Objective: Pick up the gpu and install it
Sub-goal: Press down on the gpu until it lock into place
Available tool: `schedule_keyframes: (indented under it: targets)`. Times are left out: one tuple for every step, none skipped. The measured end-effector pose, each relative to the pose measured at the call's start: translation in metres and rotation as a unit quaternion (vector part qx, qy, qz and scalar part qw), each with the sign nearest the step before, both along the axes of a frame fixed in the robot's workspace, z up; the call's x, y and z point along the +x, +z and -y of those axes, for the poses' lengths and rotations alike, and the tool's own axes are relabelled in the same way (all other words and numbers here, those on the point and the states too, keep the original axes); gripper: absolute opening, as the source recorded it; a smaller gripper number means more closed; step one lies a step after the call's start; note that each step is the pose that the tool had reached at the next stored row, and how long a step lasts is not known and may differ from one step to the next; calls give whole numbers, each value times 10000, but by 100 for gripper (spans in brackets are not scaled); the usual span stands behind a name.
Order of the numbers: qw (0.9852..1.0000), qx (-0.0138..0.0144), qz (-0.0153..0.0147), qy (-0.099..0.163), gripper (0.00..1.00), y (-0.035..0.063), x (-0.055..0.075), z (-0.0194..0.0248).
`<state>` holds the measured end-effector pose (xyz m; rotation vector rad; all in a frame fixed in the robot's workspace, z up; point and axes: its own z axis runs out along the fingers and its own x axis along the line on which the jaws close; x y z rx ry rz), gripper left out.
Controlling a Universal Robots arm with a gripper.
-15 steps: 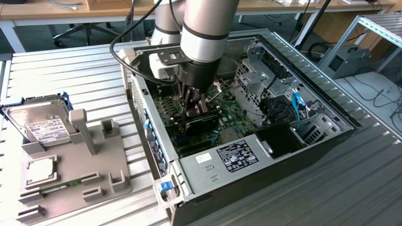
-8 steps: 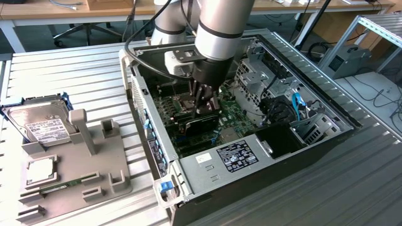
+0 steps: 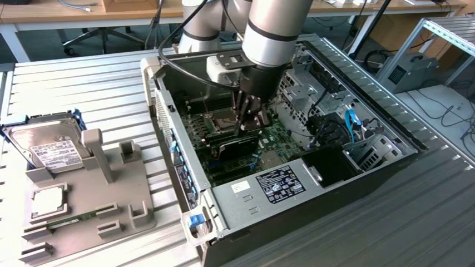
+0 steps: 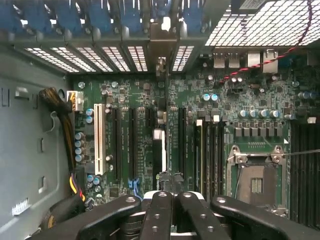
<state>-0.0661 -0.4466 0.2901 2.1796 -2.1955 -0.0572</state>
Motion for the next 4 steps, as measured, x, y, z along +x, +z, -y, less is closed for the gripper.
schedule_keyframes:
  targets:
    - [10000, -2, -1, 0, 11, 2, 0, 0]
    - [10000, -2, -1, 0, 11, 2, 0, 0]
    - [10000, -2, -1, 0, 11, 2, 0, 0]
    - [10000, -2, -1, 0, 11, 2, 0, 0]
